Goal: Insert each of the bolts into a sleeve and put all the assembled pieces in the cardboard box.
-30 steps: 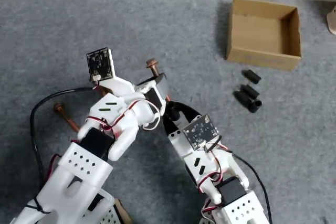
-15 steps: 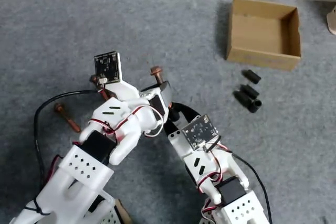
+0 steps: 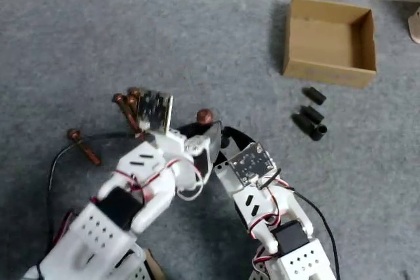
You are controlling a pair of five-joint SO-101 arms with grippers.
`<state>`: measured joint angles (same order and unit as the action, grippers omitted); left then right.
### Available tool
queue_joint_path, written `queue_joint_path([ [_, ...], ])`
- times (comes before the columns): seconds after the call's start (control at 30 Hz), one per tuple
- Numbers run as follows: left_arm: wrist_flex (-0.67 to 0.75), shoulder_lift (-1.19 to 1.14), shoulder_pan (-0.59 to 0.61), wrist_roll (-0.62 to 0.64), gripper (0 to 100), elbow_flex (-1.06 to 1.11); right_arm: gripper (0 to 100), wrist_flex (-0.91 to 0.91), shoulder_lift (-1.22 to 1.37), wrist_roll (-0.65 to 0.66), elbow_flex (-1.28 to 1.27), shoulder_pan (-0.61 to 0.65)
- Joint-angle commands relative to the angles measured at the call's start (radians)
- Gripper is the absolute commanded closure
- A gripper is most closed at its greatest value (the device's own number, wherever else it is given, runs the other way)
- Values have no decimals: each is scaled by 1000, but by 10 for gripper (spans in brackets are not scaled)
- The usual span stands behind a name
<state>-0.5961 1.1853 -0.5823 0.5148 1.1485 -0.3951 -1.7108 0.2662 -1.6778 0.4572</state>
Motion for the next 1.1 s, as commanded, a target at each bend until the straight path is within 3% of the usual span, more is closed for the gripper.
queue_joint_path([
  [0.0, 5, 122, -45, -3, 990, 25, 993, 5, -15, -72, -107, -77],
  [0.13, 5, 131, -39, -5, 978, 36, 993, 5, -15, -77, -90, -87],
  [0.33, 3, 59, -41, -5, 803, 33, 993, 5, -15, -77, -90, -87],
  [0.6, 84, -199, -36, 0, 796, -4, 993, 2, -15, -77, -90, -87],
  [0.73, 121, -223, 53, 0, 796, -1, 993, -8, -13, -77, -84, -88],
  [0.87, 123, -223, 142, 0, 796, -2, 993, -130, -12, -77, -19, -90],
  [1.07, 121, -223, 157, 2, 794, -2, 994, -226, -8, -77, 79, -189],
])
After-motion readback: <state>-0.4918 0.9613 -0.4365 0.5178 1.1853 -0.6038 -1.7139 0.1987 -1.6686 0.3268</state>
